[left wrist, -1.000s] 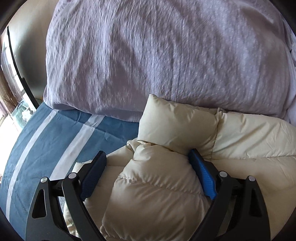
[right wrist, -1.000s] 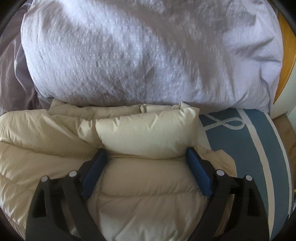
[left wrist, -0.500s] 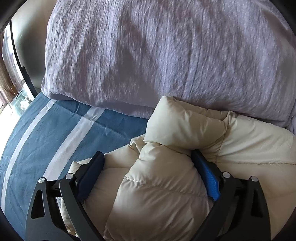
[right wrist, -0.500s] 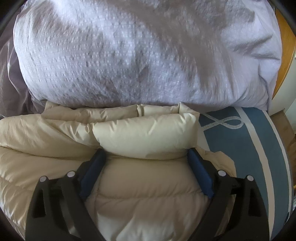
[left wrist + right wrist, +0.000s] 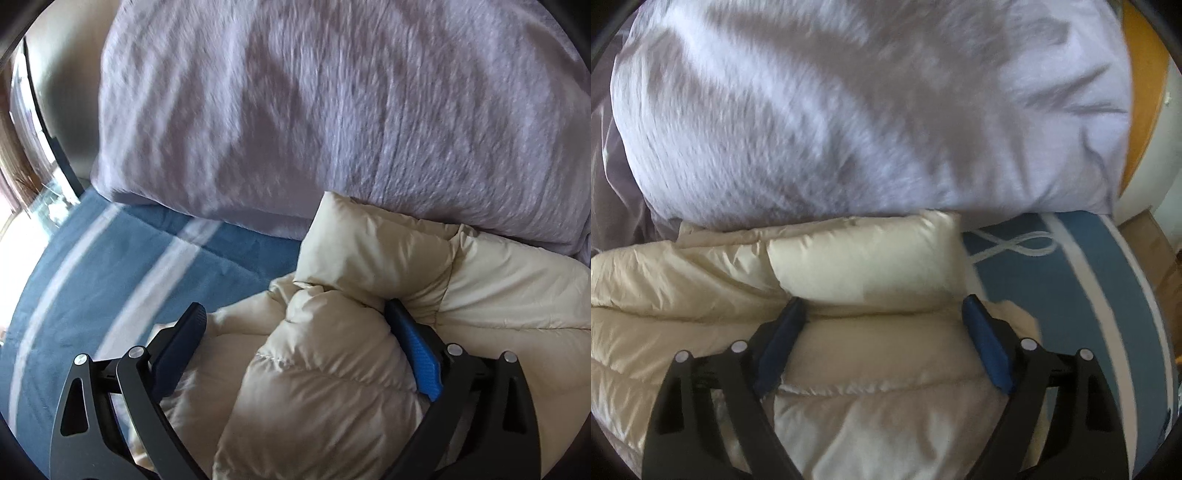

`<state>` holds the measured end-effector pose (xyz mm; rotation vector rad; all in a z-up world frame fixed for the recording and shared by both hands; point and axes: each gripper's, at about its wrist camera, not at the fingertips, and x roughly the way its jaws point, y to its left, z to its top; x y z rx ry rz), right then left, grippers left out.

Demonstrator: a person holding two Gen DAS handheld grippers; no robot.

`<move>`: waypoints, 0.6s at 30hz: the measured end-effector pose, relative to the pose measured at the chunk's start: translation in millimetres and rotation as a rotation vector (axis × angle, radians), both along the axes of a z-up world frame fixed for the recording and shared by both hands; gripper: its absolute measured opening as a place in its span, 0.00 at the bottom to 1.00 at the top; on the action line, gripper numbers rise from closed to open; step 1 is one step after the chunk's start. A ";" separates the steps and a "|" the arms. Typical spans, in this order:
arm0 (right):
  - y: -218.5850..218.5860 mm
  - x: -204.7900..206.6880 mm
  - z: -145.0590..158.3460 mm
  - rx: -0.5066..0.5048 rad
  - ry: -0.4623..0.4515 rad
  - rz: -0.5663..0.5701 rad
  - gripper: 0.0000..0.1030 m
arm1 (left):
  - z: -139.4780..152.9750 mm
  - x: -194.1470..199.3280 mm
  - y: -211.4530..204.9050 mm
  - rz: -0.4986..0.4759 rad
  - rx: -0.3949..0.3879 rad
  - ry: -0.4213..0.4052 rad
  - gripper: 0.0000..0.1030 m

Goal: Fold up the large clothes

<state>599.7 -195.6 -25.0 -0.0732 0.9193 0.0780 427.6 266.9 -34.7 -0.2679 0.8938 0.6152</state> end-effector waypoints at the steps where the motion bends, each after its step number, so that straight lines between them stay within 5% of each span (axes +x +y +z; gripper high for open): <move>1: -1.9 -5.5 6.6 0.005 -0.013 -0.001 0.83 | 4.4 -4.1 -0.9 -0.004 0.009 -0.008 0.96; 6: 17.3 -29.4 41.5 0.086 -0.056 0.087 0.85 | 27.7 -17.7 -14.9 -0.063 -0.064 -0.089 0.96; 9: 52.4 -44.9 52.2 0.062 -0.068 0.180 0.90 | 39.5 -12.3 -45.8 -0.157 -0.017 -0.098 0.96; 18: 107.6 -60.8 19.2 -0.021 -0.014 0.226 0.91 | 11.1 9.2 -80.0 -0.225 0.088 -0.024 0.96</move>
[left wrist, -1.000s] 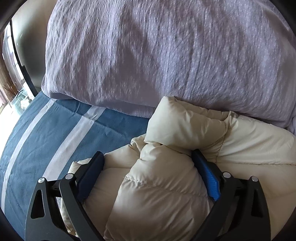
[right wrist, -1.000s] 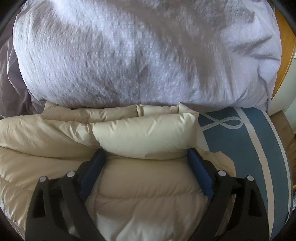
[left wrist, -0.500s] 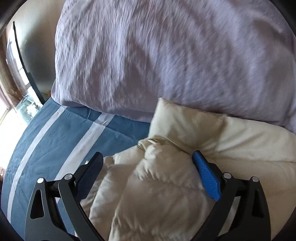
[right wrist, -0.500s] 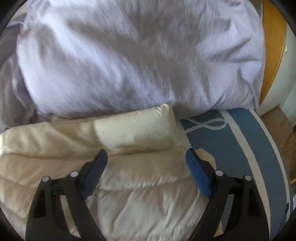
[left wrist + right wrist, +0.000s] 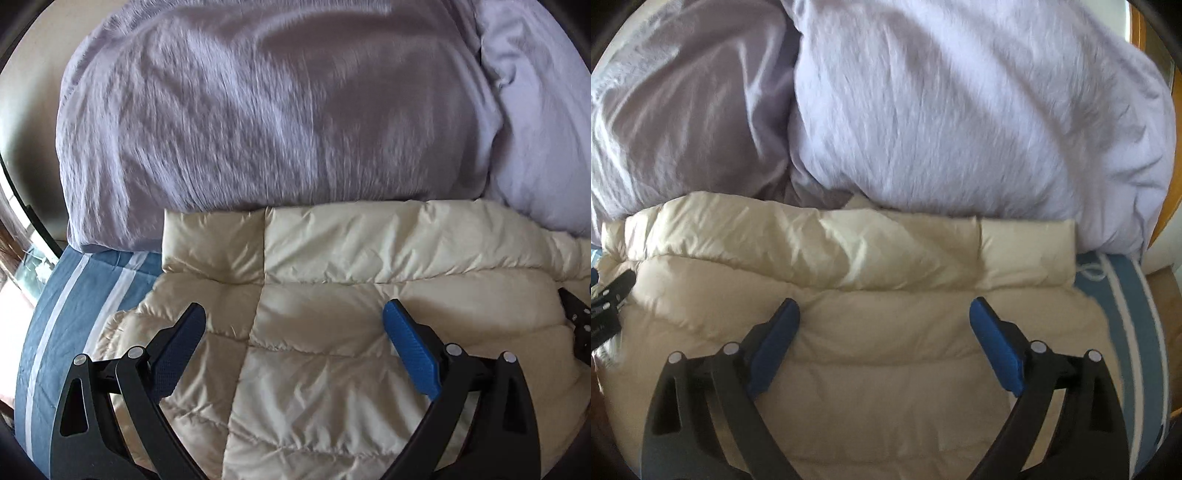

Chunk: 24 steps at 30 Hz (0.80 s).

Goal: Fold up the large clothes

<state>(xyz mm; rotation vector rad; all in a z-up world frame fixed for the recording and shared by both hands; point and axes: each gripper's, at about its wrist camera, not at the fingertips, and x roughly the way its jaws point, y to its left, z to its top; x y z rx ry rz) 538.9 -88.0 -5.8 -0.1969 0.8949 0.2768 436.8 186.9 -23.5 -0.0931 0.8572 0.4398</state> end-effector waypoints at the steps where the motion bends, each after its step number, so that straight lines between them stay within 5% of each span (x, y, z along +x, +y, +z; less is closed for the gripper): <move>1: -1.7 2.0 -3.6 0.008 0.011 -0.011 0.91 | -4.9 1.2 4.4 0.011 0.000 0.003 0.96; 12: -13.4 12.7 -25.8 0.059 0.046 -0.041 0.97 | -32.3 11.0 40.0 0.036 -0.027 -0.001 0.96; 24: -3.8 18.8 -46.2 0.028 0.051 -0.047 0.98 | -42.7 15.3 25.1 0.036 -0.047 0.012 0.97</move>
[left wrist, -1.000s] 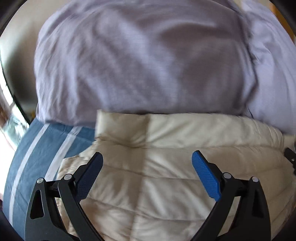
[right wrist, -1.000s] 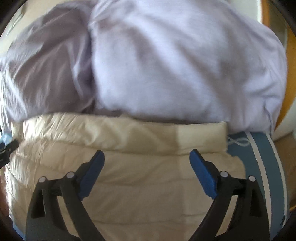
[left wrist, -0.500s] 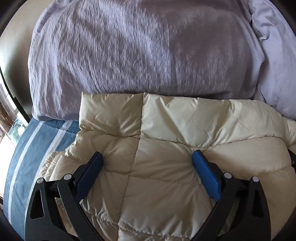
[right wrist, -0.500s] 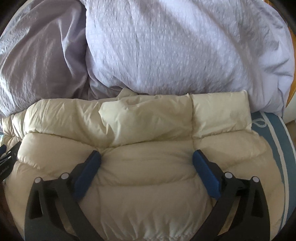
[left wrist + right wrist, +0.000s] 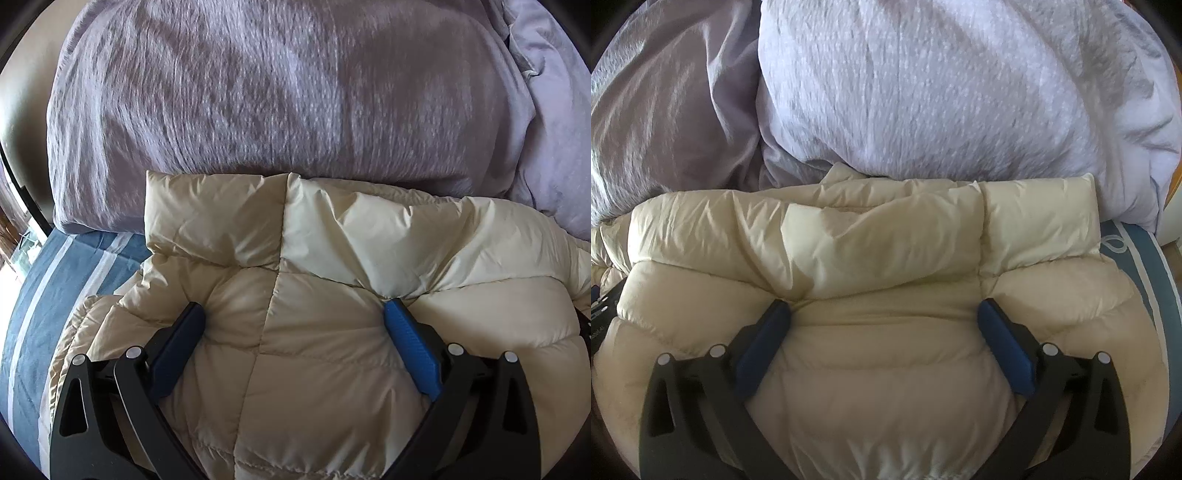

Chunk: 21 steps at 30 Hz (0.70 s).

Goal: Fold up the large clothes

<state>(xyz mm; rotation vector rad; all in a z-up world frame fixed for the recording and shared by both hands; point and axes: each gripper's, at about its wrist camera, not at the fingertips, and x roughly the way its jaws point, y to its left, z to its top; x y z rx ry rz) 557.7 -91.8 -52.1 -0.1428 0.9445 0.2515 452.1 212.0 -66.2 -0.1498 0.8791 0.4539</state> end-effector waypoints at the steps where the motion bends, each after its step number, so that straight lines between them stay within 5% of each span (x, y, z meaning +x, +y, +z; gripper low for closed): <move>1: 4.6 5.2 -4.2 -0.003 0.001 0.001 0.98 | -1.6 2.1 -0.5 -0.001 -0.002 0.003 0.97; 13: 5.7 17.0 -7.0 0.024 0.026 -0.007 0.98 | -0.8 11.5 -1.6 0.014 -0.017 0.013 0.97; 21: -52.6 -30.0 29.4 0.026 -0.063 -0.033 0.95 | 41.1 -53.7 6.4 -0.009 0.004 -0.057 0.97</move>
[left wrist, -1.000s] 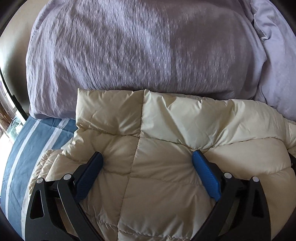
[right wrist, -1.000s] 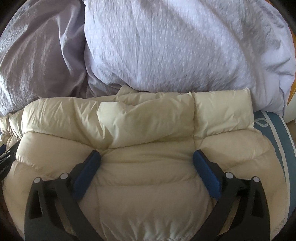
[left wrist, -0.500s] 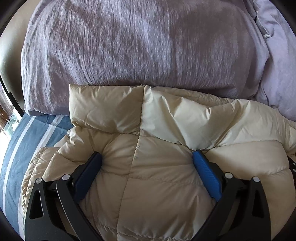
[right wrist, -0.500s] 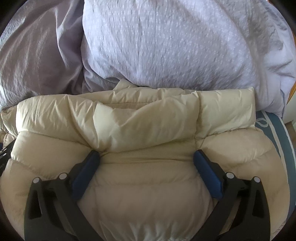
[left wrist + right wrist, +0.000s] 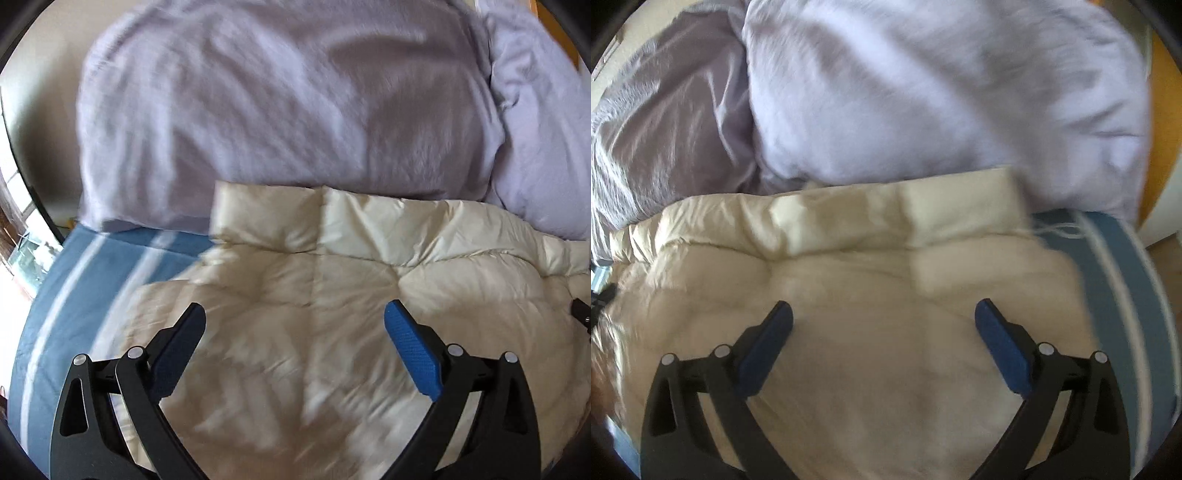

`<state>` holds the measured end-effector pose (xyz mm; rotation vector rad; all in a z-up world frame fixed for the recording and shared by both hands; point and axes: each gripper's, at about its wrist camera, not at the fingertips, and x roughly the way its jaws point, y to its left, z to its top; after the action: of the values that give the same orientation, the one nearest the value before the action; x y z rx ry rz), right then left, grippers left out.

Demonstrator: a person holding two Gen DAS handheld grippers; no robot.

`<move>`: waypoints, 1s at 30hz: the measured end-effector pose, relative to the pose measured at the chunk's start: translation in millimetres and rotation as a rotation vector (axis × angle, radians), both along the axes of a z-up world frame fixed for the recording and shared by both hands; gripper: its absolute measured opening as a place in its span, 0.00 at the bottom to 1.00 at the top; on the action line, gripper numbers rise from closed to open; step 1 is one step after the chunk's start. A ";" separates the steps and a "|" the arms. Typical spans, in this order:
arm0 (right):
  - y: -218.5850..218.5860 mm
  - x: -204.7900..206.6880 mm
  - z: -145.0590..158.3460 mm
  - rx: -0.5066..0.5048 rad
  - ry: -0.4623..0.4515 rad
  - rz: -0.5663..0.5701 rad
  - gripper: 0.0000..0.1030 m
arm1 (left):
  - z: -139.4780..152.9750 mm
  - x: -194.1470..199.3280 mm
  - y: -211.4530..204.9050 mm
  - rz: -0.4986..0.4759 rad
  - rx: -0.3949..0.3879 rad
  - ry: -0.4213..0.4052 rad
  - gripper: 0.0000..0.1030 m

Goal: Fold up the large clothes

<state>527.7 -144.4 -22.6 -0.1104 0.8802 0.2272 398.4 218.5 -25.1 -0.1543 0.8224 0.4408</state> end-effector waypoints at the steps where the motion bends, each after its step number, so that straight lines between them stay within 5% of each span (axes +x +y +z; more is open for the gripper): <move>1: -7.2 -6.9 1.9 -0.013 -0.016 -0.007 0.95 | 2.9 -9.7 5.4 0.010 0.010 -0.003 0.97; 7: -40.3 -19.4 -13.6 -0.025 0.012 -0.053 0.90 | -8.8 -27.0 28.2 0.076 0.037 0.046 0.97; 18: -39.9 -15.7 -41.0 -0.042 0.060 -0.071 0.94 | -47.4 -35.1 61.8 0.164 -0.131 0.064 0.98; 30: -104.2 -37.0 1.0 0.118 0.124 -0.109 0.95 | -11.1 -102.8 80.7 0.151 -0.231 0.015 0.97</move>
<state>490.7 -248.6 -21.7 0.0616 0.9911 0.1848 295.6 299.2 -36.2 -0.4293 0.8786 0.4882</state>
